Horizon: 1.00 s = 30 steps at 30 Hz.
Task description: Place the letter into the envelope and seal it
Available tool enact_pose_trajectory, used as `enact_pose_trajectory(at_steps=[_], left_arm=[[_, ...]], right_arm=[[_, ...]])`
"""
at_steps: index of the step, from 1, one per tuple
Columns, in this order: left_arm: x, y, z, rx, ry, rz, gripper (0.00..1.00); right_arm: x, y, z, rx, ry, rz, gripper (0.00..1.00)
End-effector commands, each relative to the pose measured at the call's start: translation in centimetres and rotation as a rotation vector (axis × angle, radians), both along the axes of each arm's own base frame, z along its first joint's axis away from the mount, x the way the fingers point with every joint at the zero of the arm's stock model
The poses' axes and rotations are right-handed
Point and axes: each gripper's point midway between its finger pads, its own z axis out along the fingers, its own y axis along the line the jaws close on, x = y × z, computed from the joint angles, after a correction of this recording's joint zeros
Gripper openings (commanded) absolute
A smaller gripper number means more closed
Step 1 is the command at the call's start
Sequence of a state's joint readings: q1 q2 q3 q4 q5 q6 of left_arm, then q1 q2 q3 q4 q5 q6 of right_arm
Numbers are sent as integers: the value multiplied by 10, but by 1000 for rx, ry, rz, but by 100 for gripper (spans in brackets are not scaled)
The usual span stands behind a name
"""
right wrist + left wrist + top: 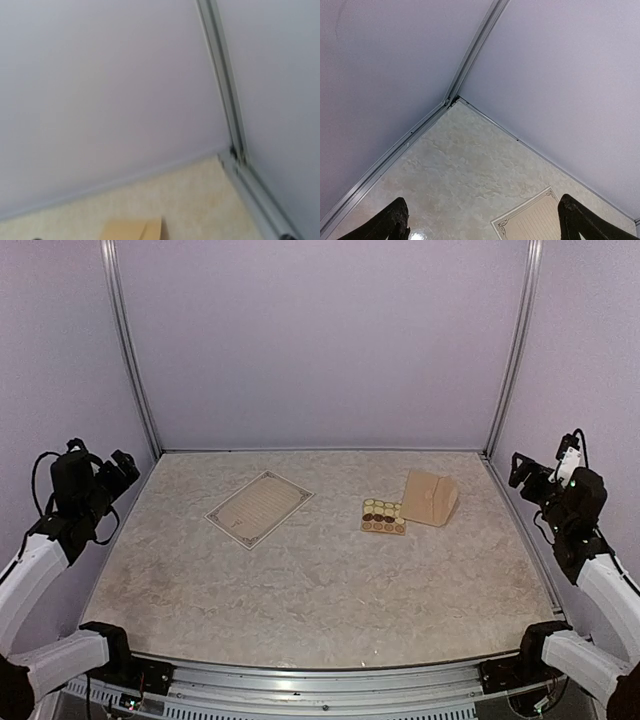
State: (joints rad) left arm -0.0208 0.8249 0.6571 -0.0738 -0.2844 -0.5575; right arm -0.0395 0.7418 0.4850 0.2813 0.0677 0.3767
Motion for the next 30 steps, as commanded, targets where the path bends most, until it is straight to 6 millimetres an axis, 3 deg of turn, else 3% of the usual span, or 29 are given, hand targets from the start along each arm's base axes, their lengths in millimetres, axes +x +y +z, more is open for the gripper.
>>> enact_pose_trajectory(at_steps=[1,4,6,9,10,11,12,16,17,19,20,22,23,24,27,30], left_arm=[[-5,-18,2,-41,16,-92,99],[0,-44,8,-102,-19,-225,99],[5,-75,10,-173,-35,-374,99],[13,-110,12,-199,-36,-459,99],[17,-131,15,-170,-40,-485,99],[21,-136,16,-139,-36,-467,99],[24,-157,15,-112,-17,-499,99],[51,-221,-5,-49,75,-595,99],[61,-239,-21,-27,117,-620,99],[76,-270,-33,-11,163,-681,99],[86,-286,-54,5,215,-702,99],[104,-311,-65,19,242,-732,99],[111,-320,-71,22,253,-745,99],[119,-328,-92,27,296,-752,99],[138,-343,-124,29,351,-762,99],[148,-352,-145,24,381,-773,99]], right_arm=[[-2,6,-19,74,85,24,100],[-2,16,-16,90,85,83,100],[2,33,-15,55,105,187,100],[13,45,-32,43,209,252,100],[16,51,-39,41,236,277,100],[16,56,-43,42,246,302,100],[16,61,-47,47,254,325,99],[11,94,-63,87,269,437,99],[10,101,-67,94,275,458,100],[8,116,-74,103,288,504,99],[7,123,-77,107,291,525,99],[6,133,-82,113,300,555,100],[6,137,-84,116,304,567,99],[6,141,-84,118,307,580,99],[5,152,-87,117,323,613,99],[5,160,-91,114,339,639,99]])
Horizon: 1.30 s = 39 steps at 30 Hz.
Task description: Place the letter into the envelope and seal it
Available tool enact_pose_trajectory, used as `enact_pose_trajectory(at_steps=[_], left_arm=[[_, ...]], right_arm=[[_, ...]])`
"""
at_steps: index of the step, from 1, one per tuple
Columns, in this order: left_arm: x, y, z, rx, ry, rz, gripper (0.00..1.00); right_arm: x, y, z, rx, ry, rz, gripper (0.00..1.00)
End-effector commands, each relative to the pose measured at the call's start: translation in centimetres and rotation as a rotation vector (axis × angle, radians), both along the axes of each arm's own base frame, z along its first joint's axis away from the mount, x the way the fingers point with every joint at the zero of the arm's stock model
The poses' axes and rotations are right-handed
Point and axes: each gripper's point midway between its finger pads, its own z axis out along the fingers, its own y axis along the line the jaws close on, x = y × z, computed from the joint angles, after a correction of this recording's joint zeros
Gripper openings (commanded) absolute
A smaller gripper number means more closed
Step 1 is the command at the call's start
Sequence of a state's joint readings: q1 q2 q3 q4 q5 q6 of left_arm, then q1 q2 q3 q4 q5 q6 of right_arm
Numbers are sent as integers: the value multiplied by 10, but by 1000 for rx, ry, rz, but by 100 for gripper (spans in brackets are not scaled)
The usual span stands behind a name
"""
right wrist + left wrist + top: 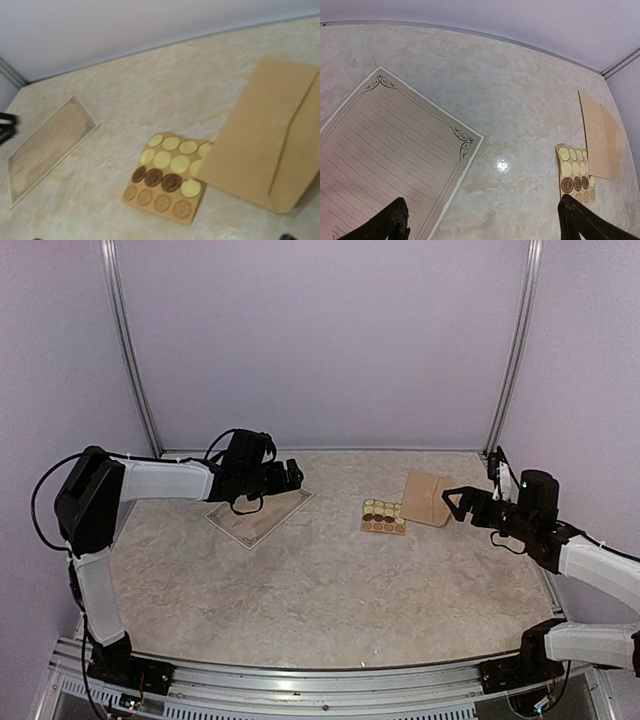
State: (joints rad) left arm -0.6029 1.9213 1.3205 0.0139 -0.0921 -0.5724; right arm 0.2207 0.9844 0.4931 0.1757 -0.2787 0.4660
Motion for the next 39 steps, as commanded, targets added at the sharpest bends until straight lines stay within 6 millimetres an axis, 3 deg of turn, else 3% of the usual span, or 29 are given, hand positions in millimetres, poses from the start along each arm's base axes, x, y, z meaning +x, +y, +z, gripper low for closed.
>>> enact_pose_trajectory(at_steps=[1,6,10,16,21,29,32,36,39], left_arm=[[13,-11,-31,31,54,-28,99],[8,-9,-84,81,153,-37,99],[-10,-11,-107,89,197,-80,99],[-58,-16,-114,91,257,-200,99],[-123,-23,-129,108,326,-356,99],[-251,-74,-116,73,321,-699,99],[-284,-86,-110,68,320,-753,99],[-288,-96,-84,38,262,-710,99],[-270,-91,-49,-4,200,-585,99]], right_arm=[[0,16,6,21,-17,55,100],[1,26,1,22,0,91,100],[4,33,-2,20,12,110,99],[3,49,-2,17,40,160,100],[-3,62,-7,1,75,201,99],[-23,77,-32,-3,173,235,99],[-34,88,-43,11,223,262,99],[-49,104,-60,19,310,286,97],[-60,121,-73,15,372,327,93]])
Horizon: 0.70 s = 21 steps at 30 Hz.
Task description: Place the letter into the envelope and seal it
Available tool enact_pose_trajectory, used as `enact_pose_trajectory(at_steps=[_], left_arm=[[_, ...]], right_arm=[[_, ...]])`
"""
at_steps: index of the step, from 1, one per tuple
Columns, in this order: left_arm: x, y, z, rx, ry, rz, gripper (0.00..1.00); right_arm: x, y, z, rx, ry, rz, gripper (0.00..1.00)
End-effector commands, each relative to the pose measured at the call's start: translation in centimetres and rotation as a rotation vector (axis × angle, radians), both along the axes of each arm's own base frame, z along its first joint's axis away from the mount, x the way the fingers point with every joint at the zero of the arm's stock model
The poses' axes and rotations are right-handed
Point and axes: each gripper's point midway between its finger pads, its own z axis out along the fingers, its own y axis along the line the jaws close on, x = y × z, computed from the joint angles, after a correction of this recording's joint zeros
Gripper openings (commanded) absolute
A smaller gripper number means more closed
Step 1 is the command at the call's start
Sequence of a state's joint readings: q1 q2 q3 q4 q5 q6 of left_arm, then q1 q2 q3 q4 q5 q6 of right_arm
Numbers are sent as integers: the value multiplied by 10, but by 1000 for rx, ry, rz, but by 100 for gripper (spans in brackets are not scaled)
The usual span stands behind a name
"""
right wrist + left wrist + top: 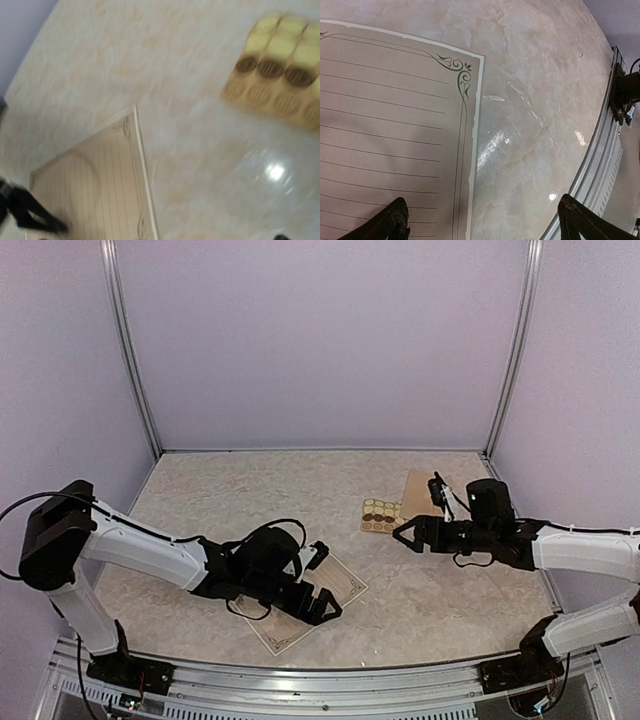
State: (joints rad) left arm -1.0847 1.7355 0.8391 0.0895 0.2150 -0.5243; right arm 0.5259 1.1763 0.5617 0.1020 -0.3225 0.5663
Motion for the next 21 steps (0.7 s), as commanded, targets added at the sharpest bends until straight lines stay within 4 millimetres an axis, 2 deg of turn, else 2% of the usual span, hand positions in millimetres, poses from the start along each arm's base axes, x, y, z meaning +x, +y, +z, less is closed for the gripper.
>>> enact_pose_trajectory(at_steps=[1,4,7,10,14,21], left_arm=[[29,13,49,-61,-57,212,99],[38,30,62,-81,-32,325,99],[34,53,43,-31,27,383,99],[31,65,27,-10,64,411,99],[25,74,9,25,84,416,99],[20,85,-18,73,105,420,99]], right_arm=[[-21,22,-29,-19,136,44,92],[-29,44,-40,-37,180,103,86],[-34,65,-48,-44,213,155,79],[-37,82,-59,-51,255,187,75],[-35,94,-79,-74,307,193,71],[-35,99,-113,-119,413,175,67]])
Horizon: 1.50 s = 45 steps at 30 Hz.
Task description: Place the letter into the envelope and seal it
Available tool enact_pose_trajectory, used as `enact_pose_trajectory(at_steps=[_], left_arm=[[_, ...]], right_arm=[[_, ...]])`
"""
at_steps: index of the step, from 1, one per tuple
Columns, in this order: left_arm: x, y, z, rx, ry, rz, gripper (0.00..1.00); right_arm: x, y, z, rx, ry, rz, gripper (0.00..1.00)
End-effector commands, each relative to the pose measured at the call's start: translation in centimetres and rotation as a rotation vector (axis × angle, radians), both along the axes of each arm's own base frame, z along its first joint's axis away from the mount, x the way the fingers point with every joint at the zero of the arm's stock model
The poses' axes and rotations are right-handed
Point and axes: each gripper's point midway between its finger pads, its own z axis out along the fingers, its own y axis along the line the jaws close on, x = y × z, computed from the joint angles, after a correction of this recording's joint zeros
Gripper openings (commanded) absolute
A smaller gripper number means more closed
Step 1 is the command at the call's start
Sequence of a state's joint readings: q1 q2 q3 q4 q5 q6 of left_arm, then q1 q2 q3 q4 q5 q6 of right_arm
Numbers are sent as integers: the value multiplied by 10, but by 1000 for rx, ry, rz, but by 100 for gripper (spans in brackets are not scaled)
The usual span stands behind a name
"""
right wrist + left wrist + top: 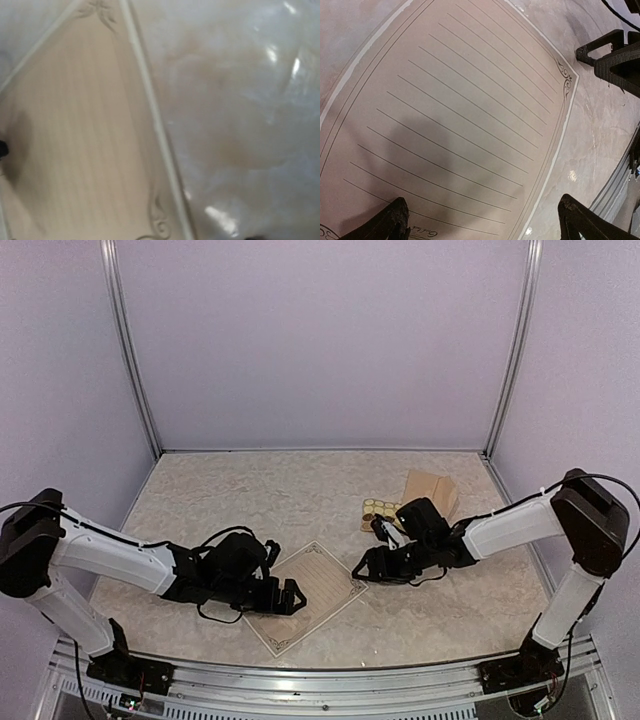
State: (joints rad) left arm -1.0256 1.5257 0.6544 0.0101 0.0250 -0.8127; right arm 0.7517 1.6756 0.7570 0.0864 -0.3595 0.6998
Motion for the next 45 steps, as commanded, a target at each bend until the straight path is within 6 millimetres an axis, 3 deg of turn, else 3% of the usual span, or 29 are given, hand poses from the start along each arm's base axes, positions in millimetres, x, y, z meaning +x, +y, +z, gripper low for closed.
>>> enact_pose_trajectory(at_steps=[1,9,15,23,30,34,40,45], left_arm=[[-2,10,-18,23,28,19,99],[-13,22,-35,51,62,17,99],[-14,23,-37,51,66,15,99],[-15,25,-38,59,64,13,99],[-15,25,-40,68,63,11,99],[-15,26,-39,70,60,11,99],[-12,28,-34,78,34,21,99],[-2,31,-8,49,-39,56,99]], right_arm=[[-5,10,-11,-5,60,6,67],[-23,33,-29,-25,141,65,66],[-27,50,-24,38,160,91,65],[-32,77,-4,162,146,159,90],[-36,95,5,191,129,207,92],[-36,96,7,201,138,195,84],[-31,93,15,203,110,161,50],[-26,91,32,233,58,147,29]])
